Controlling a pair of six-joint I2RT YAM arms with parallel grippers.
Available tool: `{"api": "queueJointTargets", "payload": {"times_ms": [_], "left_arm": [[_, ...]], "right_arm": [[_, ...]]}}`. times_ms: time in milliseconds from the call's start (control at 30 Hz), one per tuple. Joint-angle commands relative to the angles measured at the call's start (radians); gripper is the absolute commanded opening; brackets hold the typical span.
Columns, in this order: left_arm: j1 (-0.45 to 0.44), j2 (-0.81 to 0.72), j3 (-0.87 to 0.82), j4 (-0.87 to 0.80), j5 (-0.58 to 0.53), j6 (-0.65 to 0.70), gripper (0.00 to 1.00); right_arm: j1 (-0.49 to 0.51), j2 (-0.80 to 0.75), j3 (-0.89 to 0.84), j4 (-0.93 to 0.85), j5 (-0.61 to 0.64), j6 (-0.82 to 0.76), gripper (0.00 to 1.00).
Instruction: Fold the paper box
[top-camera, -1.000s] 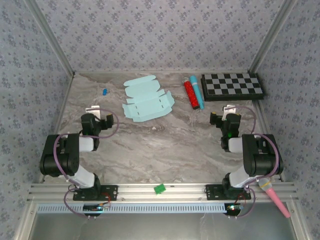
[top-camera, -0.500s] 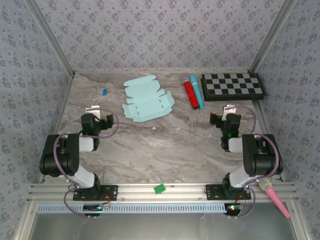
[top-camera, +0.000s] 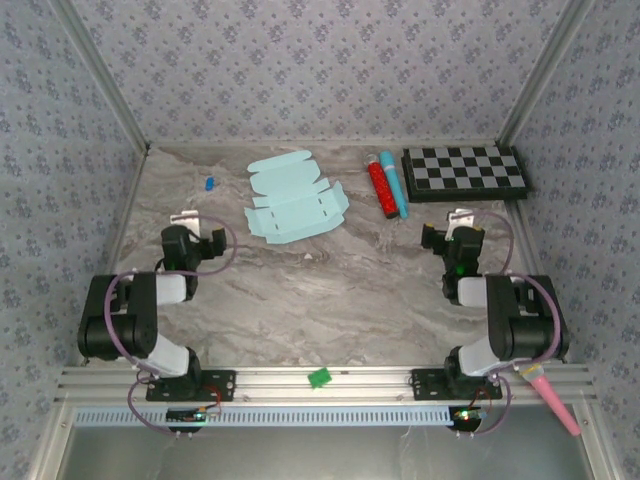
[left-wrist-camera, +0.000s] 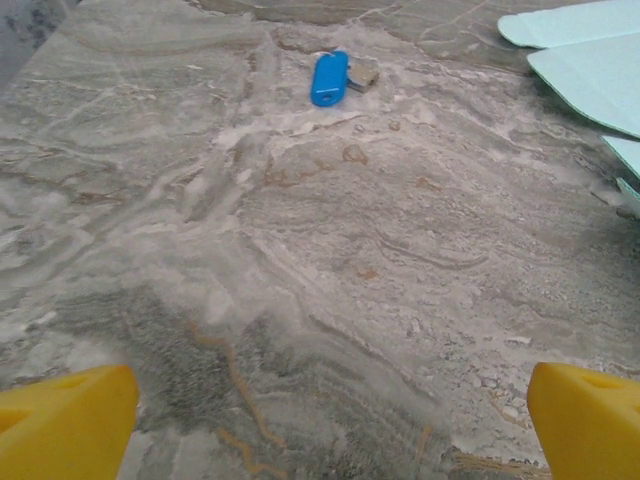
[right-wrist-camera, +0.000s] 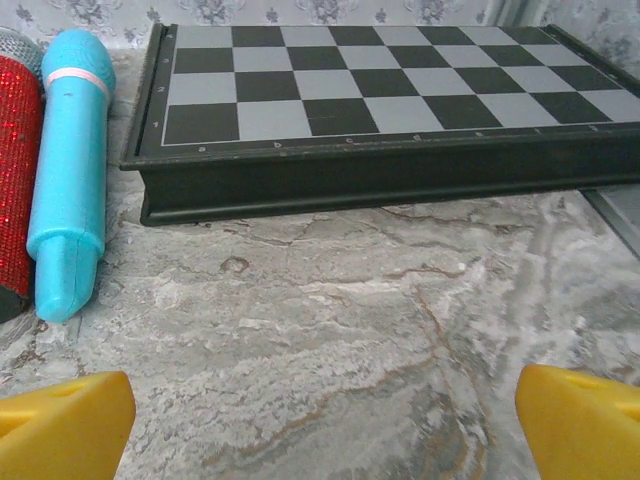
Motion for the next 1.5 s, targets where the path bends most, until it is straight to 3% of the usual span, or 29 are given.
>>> {"api": "queueJointTargets", "payload": {"times_ms": [0,200,400,533,600,767,933,1133,1467], "left_arm": [[-0.003,-0.112,0.121,-0.229,-0.091,-0.061,1.0],[-0.05,-0.193,0.234,-0.437,-0.089,-0.154,1.0],[-0.166,-0.088,0.434,-0.6,0.087,-0.181,0.95],[-0.253,0.073,0.613,-0.684,0.141,-0.161,0.77],[-0.282,0.187,0.746,-0.771,0.149,-0.148,0.6],[-0.291,0.444,1.042,-0.927,0.242,-0.185,0.27],[-0.293,0.668,1.285,-1.032,0.26,-0.192,0.05],[-0.293,0.834,1.476,-1.155,0.26,-0.179,0.0],[-0.311,0.836,1.386,-1.193,0.257,-0.247,0.0]], "right_arm": [[0.001,-0.13,0.068,-0.241,0.041,0.056,1.0],[0.004,-0.193,0.269,-0.682,-0.016,0.179,1.0],[0.036,-0.165,0.384,-0.854,-0.217,0.28,1.0],[0.119,-0.158,0.386,-0.841,-0.235,0.285,1.0],[0.165,-0.148,0.386,-0.831,-0.235,0.285,1.0],[0.264,-0.138,0.379,-0.821,-0.199,0.31,1.0],[0.324,-0.133,0.368,-0.805,-0.181,0.35,1.0],[0.389,-0.107,0.37,-0.798,-0.153,0.381,0.98],[0.457,-0.011,0.443,-0.827,-0.153,0.397,0.89]]}}
